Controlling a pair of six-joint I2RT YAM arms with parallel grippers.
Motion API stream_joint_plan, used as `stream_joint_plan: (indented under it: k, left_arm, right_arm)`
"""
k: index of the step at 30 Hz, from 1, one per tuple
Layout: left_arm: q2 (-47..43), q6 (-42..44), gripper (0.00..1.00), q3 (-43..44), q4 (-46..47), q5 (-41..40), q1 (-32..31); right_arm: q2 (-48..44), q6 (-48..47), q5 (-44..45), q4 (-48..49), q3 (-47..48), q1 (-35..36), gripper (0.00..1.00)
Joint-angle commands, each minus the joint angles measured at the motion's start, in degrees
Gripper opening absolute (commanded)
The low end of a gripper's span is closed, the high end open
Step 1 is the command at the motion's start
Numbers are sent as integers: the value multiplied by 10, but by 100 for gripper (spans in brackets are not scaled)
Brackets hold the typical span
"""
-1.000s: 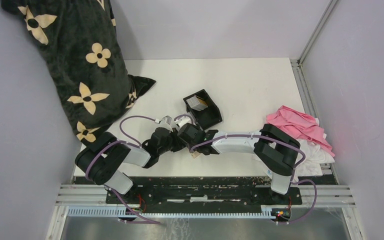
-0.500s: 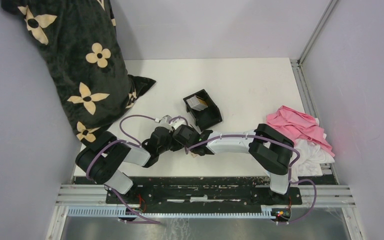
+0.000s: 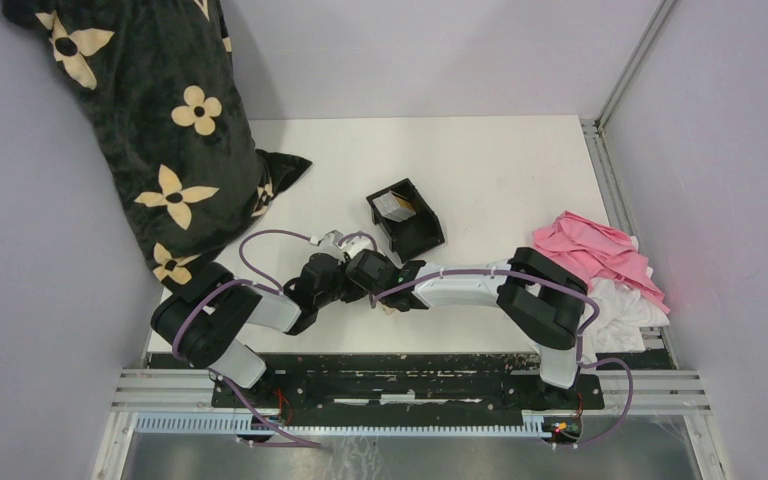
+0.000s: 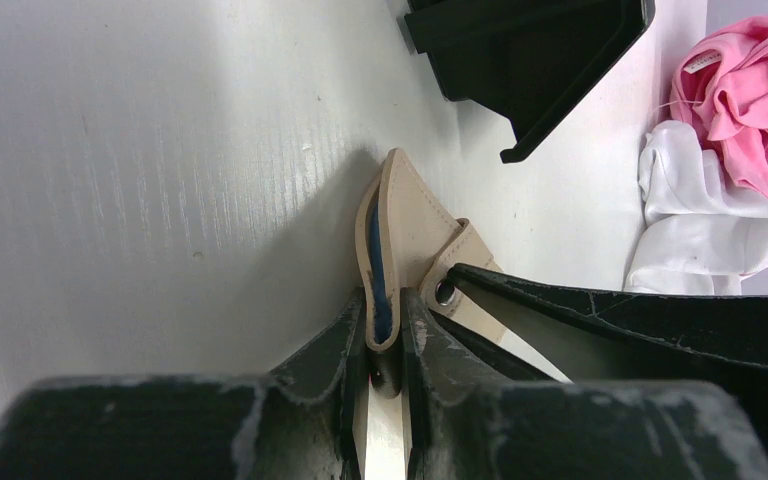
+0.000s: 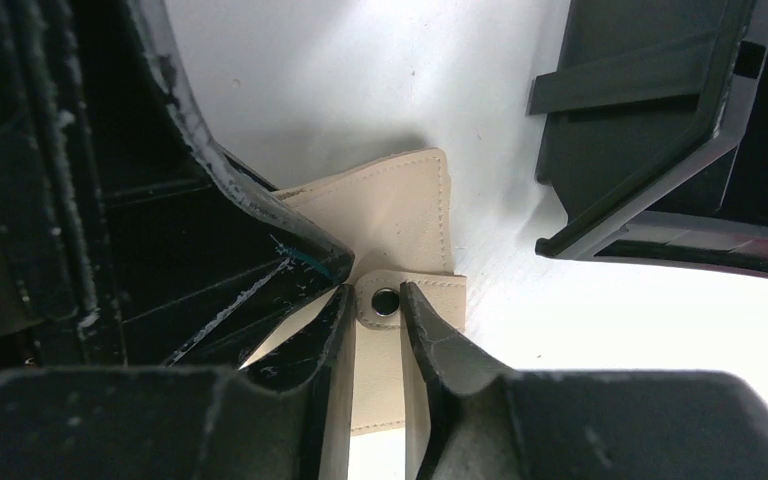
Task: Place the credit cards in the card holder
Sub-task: Open the card holder at the center of the board.
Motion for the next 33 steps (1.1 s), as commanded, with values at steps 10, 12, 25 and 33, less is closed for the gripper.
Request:
stream_joint_plan:
  k: [10,12,25,33]
  left_arm:
    - [6,38,3,2,-6,3,5]
    - [7,38,3,3,-8,1,7]
    - [17,40,3,9,-16,-4,12]
    - [6,38,9,19,-40,-15,17]
  right_arm:
    - [-19,25,-1,12,-55,-51,15]
    - [-26,30,-11,17,-62,-58,13]
    - [-78,85,-114,75,-127,-131,5]
    - [-110,118,-130,88,-159,-152,3]
